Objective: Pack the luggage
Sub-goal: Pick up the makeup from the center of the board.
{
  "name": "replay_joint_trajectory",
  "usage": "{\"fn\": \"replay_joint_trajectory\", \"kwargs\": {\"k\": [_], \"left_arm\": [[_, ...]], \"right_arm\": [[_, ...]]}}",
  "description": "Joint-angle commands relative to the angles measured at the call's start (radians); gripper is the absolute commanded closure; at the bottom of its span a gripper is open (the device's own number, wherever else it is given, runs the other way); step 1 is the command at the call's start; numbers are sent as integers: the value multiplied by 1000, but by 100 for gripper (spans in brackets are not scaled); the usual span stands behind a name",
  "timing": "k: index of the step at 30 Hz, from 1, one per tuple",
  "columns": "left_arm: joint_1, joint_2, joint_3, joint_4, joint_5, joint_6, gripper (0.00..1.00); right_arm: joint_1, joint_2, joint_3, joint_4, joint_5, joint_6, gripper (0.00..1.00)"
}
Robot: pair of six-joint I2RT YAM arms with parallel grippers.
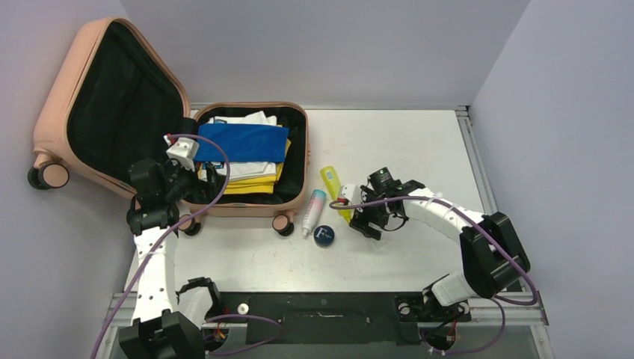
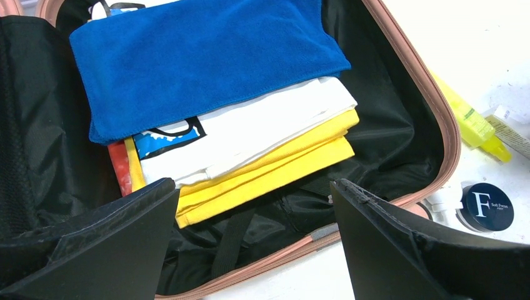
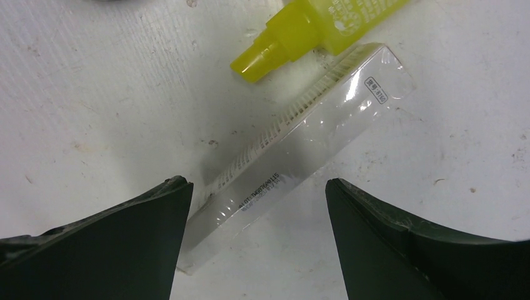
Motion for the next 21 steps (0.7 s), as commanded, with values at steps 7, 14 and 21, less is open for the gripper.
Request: {"fn": "replay_joint_trajectory", "kwargs": {"k": [7, 14, 21], "left_arm": [[12, 7, 0, 56, 42, 22, 4], [19, 6, -1, 53, 43, 24, 4], [34, -1, -3, 54, 59, 17, 4]], "right_arm": [[21, 78, 19, 56, 113, 26, 40], [-28, 113, 38, 59, 147, 63, 60], [-132, 95, 51, 68, 121, 117, 80]]}}
